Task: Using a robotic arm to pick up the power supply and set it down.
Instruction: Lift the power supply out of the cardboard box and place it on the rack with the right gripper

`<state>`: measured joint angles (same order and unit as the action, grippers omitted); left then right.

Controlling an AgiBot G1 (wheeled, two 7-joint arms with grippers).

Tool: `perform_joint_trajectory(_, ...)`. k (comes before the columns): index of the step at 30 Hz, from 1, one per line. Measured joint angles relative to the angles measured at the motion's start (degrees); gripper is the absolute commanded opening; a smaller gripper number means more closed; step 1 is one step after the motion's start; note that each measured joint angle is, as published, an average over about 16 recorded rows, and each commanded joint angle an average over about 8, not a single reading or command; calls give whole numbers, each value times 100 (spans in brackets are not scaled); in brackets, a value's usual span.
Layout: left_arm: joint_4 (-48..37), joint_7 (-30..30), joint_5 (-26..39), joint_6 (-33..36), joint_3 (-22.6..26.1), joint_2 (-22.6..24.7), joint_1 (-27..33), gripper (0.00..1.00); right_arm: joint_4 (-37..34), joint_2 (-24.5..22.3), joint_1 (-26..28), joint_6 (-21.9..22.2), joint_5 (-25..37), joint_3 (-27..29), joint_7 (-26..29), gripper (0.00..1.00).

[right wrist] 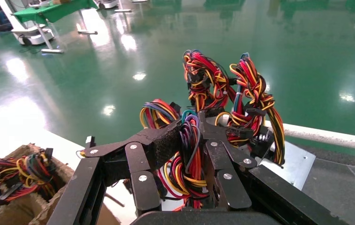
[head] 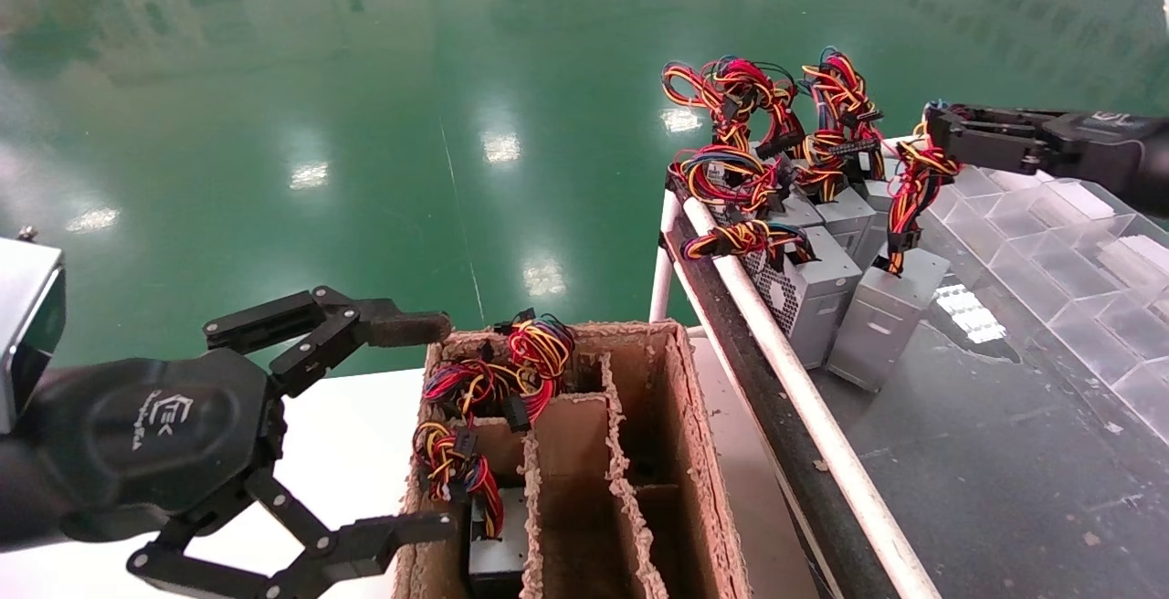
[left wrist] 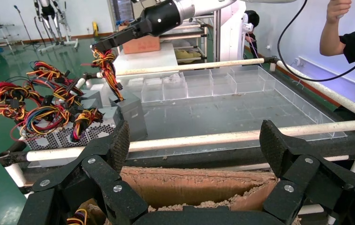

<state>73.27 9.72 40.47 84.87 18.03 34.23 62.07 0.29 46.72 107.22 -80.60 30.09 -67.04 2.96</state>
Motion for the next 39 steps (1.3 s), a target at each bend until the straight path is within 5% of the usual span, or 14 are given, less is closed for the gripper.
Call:
perform_joint_trajectory(19, 0, -2, -3, -2, 4, -2, 1, 100, -38, 469, -117, 400, -130, 91, 31, 2)
perform_joint_trajectory(27, 0, -3, -4, -2, 5, -2, 1, 100, -42, 460, -172, 384, -176, 123, 59, 95)
perform_joint_trajectory(39, 0, -4, -5, -3, 8, -3, 2, 100, -23, 358, -157, 263, -193, 135, 86, 100)
